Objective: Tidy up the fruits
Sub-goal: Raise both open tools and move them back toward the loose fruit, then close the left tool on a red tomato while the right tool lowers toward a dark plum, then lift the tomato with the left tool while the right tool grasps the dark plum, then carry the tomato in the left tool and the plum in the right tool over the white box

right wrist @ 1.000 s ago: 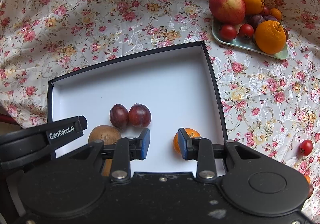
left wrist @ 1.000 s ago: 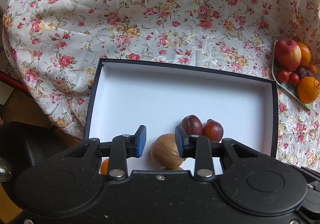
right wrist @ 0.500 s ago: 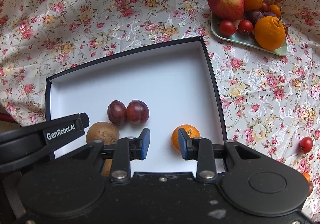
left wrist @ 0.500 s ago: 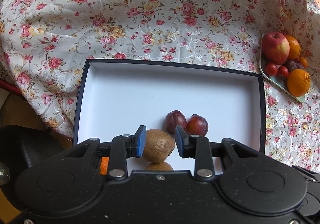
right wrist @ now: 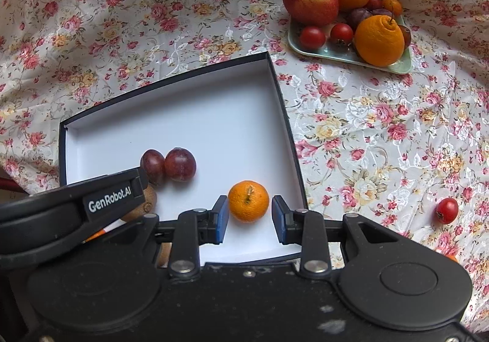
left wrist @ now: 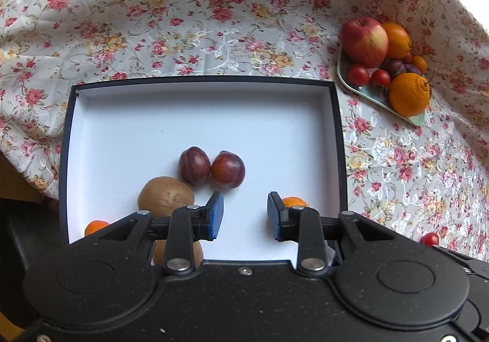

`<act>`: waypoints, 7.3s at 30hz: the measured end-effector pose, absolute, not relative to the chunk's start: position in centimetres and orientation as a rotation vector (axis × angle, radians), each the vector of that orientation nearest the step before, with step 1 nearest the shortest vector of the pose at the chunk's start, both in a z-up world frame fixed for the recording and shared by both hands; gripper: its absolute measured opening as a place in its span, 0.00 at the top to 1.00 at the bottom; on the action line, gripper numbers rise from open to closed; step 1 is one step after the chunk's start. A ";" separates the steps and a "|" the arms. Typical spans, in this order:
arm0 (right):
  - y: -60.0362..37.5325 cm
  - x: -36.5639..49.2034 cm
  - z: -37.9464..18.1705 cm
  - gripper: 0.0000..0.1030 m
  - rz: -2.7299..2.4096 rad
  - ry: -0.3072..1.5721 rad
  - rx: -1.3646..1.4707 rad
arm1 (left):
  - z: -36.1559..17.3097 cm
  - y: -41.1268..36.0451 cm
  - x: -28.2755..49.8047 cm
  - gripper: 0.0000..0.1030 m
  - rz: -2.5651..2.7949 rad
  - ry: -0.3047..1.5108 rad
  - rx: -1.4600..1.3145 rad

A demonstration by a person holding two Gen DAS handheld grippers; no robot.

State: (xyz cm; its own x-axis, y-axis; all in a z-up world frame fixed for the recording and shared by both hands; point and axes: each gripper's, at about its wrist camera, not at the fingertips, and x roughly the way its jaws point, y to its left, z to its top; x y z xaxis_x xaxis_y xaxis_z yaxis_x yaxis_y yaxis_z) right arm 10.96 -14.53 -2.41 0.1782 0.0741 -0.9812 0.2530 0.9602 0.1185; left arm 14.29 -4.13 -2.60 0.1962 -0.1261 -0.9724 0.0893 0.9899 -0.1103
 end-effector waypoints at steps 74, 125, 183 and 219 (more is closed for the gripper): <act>-34.7 -8.6 -1.4 0.68 -0.571 1.371 0.587 | -3.2 -16.8 3.7 0.61 -0.438 1.352 0.189; -38.2 -8.6 -7.4 0.68 -0.594 1.428 0.725 | -9.7 -22.9 2.0 0.59 -0.452 1.428 0.225; -33.3 -0.4 -5.3 0.70 -0.563 1.412 0.588 | -1.9 -13.6 5.3 0.59 -0.391 1.279 0.094; -20.9 5.5 -0.3 0.70 -0.335 1.298 0.414 | -1.5 -1.5 11.5 0.60 -0.070 1.228 -0.001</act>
State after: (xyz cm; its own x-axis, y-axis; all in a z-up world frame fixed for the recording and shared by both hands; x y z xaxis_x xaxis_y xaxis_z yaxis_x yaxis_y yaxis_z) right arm 5.53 -20.88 -0.35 0.2393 -0.0074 -0.9709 0.4627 0.8800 0.1073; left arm 11.49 -1.46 -1.50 0.3339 -0.0544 -0.9411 0.0531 0.9978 -0.0389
